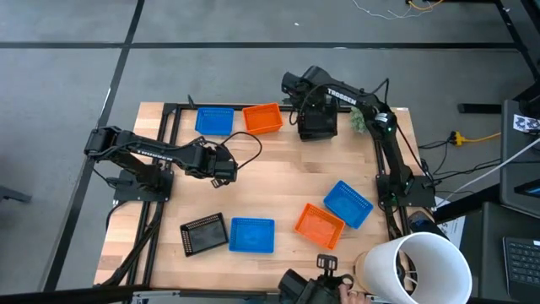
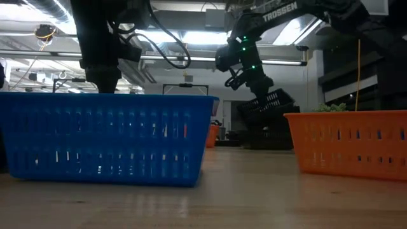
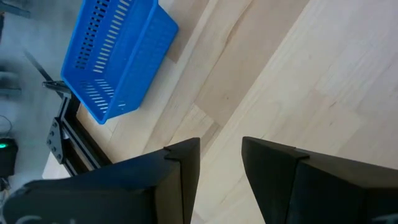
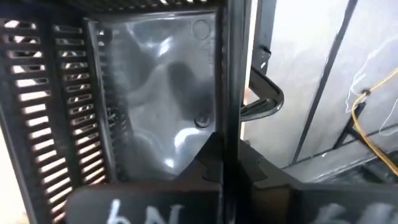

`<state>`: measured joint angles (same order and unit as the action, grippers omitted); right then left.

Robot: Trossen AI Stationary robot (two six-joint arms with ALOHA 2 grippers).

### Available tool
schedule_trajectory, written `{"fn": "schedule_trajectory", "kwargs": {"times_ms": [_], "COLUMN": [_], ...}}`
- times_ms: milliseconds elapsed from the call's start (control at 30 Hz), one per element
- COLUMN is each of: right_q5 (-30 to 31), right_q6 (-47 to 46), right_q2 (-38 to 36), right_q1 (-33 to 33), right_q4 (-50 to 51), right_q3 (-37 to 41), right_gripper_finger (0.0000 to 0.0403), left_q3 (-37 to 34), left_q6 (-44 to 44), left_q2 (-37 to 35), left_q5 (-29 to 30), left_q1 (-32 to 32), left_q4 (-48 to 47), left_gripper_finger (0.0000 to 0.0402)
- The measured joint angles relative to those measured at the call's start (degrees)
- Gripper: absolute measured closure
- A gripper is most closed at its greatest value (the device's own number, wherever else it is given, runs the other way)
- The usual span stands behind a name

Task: Stack baskets by color
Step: Stack the middle right black bin on the top black bin

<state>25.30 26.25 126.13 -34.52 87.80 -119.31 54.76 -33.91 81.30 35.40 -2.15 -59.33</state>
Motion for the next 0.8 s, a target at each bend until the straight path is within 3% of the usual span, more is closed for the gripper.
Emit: {"fn": "schedule_trajectory", "kwargs": {"times_ms": [233, 433, 600, 800], "right_q5": [-5.8, -6.2, -12.0, -13.5], "right_q6": [3.6, 5.9, 6.0, 7.2], "right_q2": [0.3, 0.3, 0.3, 0.3], "right_q1": [-0.1, -0.1, -0.1, -0.2], "right_q4": [-1.2, -4.6, -6.3, -8.4], "right_q3": [0.7, 4.8, 5.2, 5.1], "right_gripper_finger": [0.0403, 0.0403, 0.0401, 0.0364], "left_q3": [0.0, 0.0, 0.0, 0.0], "left_q6": [0.0, 0.0, 0.0, -0.1], "left_q2": [0.0, 0.0, 0.0, 0.0], "left_q5": [0.0, 0.0, 0.0, 0.0], "left_q1": [0.0, 0.0, 0.0, 0.0], "left_q4": [0.0, 0.1, 0.1, 0.1], "left_gripper_finger": [0.0289, 0.0289, 0.0289, 0.0289]}}
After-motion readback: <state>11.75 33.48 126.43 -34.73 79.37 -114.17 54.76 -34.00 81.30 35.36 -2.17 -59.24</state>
